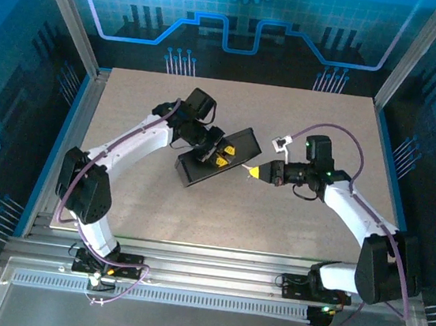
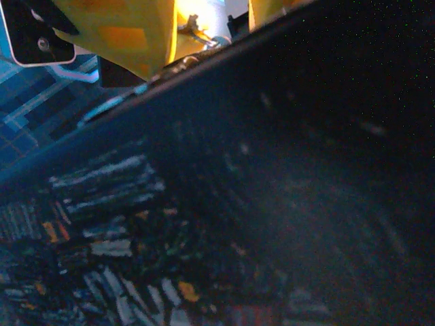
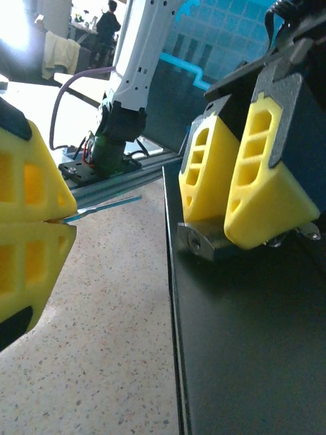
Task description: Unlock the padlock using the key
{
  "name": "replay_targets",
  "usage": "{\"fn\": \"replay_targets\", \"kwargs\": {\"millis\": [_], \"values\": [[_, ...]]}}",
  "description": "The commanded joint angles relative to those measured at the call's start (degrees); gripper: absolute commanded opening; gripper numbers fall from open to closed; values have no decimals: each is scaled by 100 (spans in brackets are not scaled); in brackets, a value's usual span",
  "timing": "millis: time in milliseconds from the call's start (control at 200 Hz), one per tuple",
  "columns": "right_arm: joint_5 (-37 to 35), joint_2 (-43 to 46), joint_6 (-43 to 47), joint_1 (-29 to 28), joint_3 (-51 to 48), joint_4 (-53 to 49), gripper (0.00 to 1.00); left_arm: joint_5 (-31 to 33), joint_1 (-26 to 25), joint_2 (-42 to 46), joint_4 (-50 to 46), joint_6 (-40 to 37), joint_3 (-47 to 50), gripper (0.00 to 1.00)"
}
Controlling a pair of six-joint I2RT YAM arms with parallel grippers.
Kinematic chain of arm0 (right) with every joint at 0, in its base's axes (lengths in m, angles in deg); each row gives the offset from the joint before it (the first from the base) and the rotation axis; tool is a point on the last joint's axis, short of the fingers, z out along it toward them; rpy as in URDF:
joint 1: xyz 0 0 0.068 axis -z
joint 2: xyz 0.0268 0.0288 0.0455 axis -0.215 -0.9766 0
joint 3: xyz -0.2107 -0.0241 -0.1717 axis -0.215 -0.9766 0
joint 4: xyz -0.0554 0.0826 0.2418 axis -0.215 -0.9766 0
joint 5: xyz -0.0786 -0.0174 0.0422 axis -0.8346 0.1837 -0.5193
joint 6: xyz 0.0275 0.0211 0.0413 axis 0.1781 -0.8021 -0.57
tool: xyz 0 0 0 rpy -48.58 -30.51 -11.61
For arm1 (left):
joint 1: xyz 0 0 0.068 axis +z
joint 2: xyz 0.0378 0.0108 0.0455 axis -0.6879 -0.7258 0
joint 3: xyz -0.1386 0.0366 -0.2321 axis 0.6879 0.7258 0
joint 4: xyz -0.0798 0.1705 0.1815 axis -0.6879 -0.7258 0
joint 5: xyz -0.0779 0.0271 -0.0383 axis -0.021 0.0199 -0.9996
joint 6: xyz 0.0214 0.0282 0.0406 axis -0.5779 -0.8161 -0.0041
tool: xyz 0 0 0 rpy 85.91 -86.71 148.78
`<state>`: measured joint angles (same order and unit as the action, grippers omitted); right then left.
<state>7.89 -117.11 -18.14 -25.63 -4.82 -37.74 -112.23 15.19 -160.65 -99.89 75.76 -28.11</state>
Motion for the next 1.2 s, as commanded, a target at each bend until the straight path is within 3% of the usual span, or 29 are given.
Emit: {"fn": "replay_targets", "kwargs": {"millis": [0,330,480,620,705,825,931,1011,1131,1196], "values": [[205,-207,205,-154,262,44,0,-348,67,-98,-16,-187,-293,0],[-183,-677,-397,-284,488,424,0,-379,276,-35,109,-366,-184,0],[-262,-577,-376,-281,470,280,0,-508,309,-40,61,-1067,-588,1],[-327,-463,-204,-261,454,-8,0,-664,325,-468,-1045,-3018,-1738,10],[-349,-414,-122,-235,469,-158,0,118,322,-740,-2168,-4346,-2631,15],[-382,-325,13,-202,500,-336,0,1345,350,-978,-2668,-5999,-3149,28],[-418,-247,142,-152,544,-475,0,1750,340,-930,-2315,-7401,-2891,38],[-430,-191,181,-144,544,-531,0,1886,349,-607,-1487,-8481,-2213,44],[-406,-139,142,-144,454,-472,0,1684,353,-49,-165,-10083,-1157,58],[-406,-126,176,-146,434,-508,0,1238,367,94,62,-11019,-914,62]]}}
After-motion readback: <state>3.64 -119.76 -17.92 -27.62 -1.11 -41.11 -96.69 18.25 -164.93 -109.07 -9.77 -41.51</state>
